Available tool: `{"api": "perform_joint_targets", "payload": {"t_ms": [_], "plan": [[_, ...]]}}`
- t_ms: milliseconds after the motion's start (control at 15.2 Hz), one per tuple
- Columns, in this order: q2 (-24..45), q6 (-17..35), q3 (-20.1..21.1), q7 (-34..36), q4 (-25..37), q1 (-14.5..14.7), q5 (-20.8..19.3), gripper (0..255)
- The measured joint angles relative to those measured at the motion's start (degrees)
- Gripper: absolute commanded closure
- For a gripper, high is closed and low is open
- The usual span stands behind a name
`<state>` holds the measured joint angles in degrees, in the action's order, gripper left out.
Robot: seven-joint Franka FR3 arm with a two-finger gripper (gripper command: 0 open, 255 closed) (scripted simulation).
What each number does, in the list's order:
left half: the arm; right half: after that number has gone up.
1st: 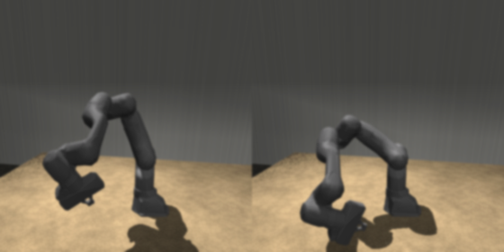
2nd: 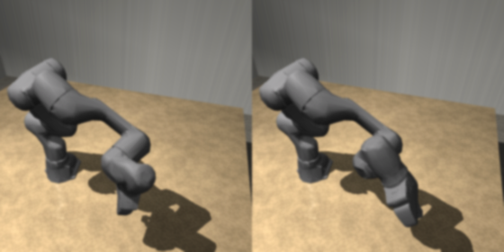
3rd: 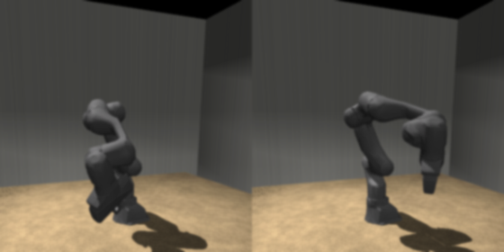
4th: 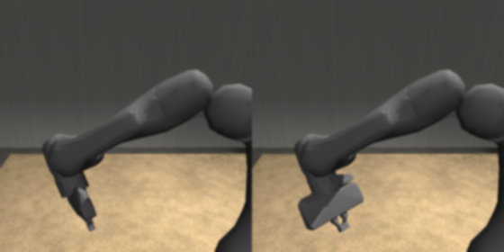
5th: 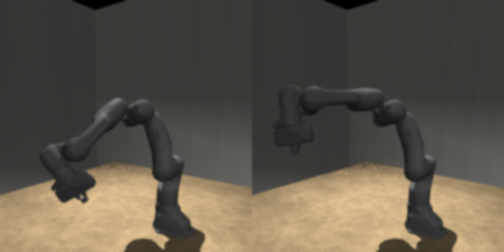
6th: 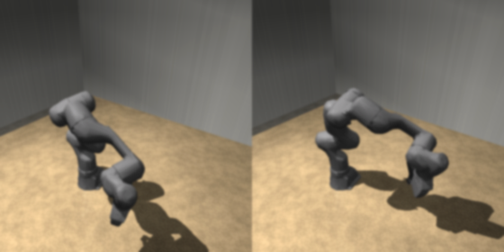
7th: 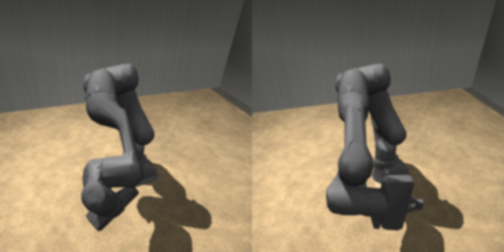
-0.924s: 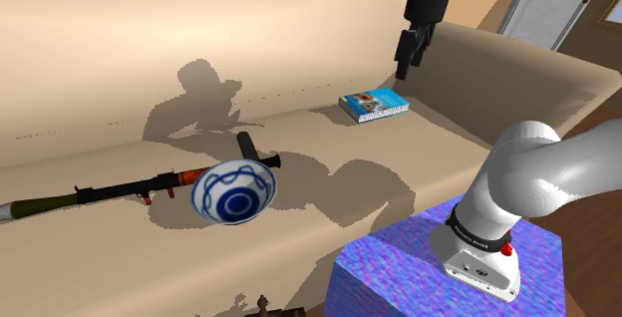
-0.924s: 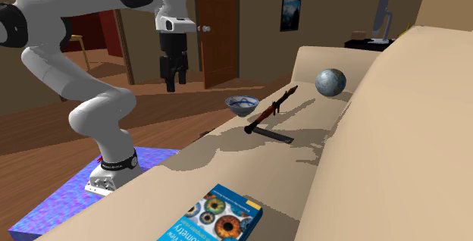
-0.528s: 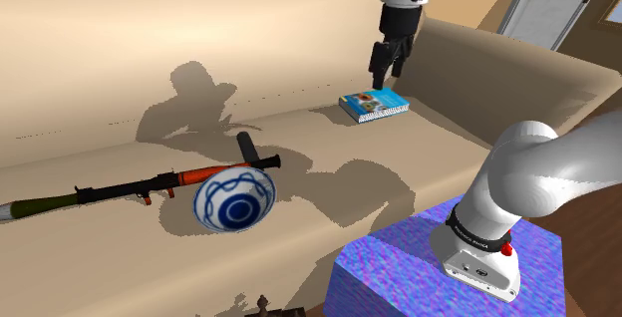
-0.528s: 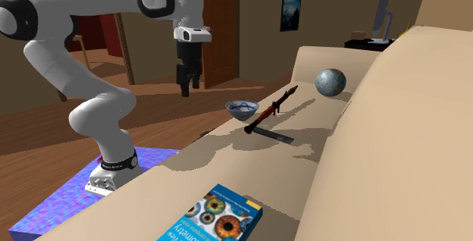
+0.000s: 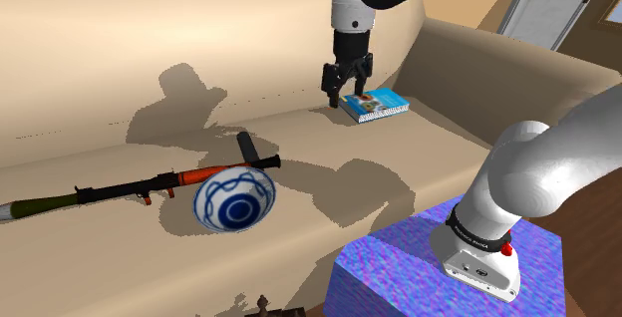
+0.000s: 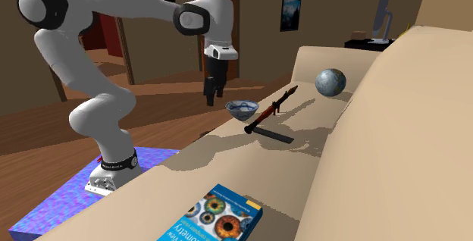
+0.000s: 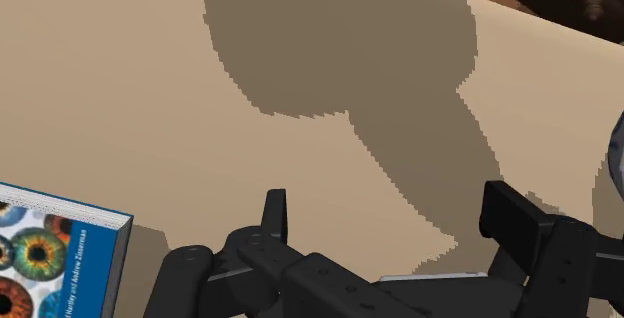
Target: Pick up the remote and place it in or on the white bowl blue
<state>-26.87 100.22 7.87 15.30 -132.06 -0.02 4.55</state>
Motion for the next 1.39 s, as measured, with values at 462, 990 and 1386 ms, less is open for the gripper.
{"api": "perform_joint_targets", "payload": {"t_ms": [462,990,1386], "plan": [[15.9,6.1,3.8,9.3,8.2,0.2,1.4,0],[33.9,9.6,5.7,19.1,21.2,1.4,0.8,0],[48.1,10.1,5.6,25.6,33.9,3.4,-0.1,0]]}}
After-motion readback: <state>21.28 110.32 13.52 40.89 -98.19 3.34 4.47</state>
